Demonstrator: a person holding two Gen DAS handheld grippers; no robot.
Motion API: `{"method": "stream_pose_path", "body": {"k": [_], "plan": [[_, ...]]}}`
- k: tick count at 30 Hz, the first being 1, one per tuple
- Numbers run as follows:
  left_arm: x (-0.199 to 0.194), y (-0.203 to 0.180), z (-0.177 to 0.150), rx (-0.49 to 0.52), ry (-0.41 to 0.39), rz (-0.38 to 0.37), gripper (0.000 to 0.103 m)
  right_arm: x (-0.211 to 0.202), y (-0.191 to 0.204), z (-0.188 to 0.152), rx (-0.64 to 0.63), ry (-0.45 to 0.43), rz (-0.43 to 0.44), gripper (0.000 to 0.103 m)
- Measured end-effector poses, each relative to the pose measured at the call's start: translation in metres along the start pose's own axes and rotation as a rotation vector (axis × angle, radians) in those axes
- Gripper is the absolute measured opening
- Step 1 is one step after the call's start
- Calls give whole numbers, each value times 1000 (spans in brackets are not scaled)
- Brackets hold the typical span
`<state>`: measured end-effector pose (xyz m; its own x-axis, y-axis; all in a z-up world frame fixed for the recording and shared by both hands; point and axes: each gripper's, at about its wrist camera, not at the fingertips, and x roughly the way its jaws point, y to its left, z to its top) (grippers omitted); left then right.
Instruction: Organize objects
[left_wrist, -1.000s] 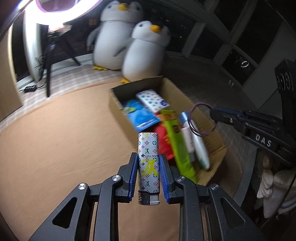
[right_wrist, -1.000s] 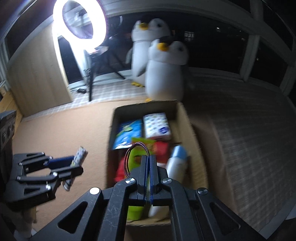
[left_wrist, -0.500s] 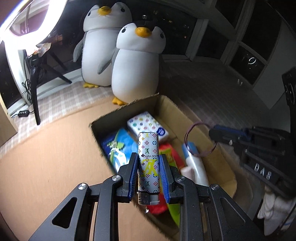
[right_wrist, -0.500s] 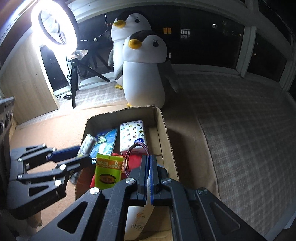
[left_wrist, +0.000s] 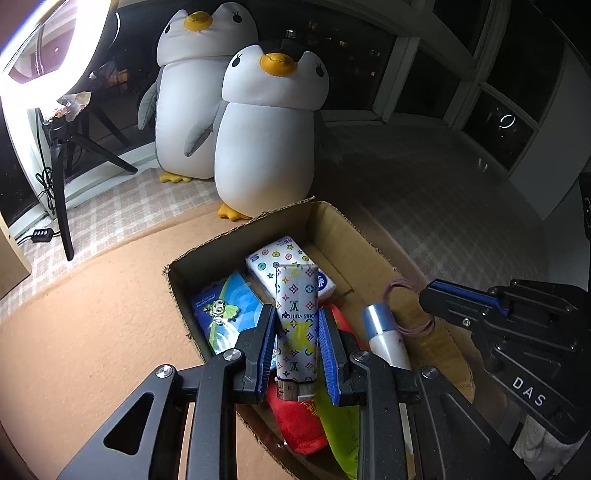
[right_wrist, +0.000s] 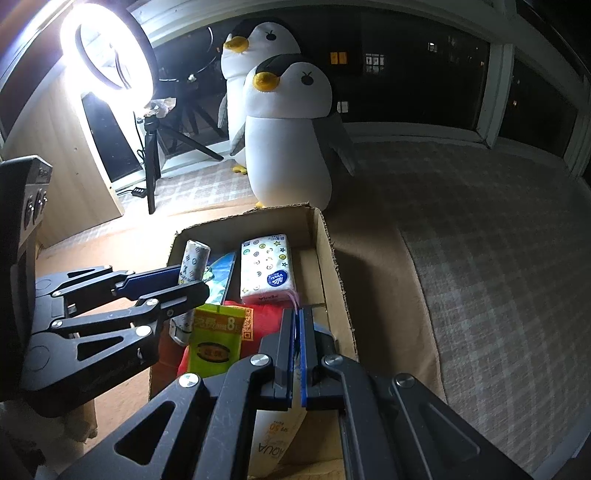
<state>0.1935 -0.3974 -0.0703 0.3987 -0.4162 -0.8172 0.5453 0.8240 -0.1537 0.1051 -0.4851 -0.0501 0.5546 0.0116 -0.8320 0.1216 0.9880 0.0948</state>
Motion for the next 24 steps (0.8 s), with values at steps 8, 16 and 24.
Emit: {"method": "stream_pose_path", "body": {"k": [8,16,24], "plan": [[-8,1,0,-2,-20,-7,42,-3,2,-1,3,-10,-5,24],[-29,10,-4,-9,-49,-2,48,-10,7,-6,25,-20,-8,43],[-61,27,-18,-15,-82,20,76,-17,28,-11,35,-32,1,62]]}}
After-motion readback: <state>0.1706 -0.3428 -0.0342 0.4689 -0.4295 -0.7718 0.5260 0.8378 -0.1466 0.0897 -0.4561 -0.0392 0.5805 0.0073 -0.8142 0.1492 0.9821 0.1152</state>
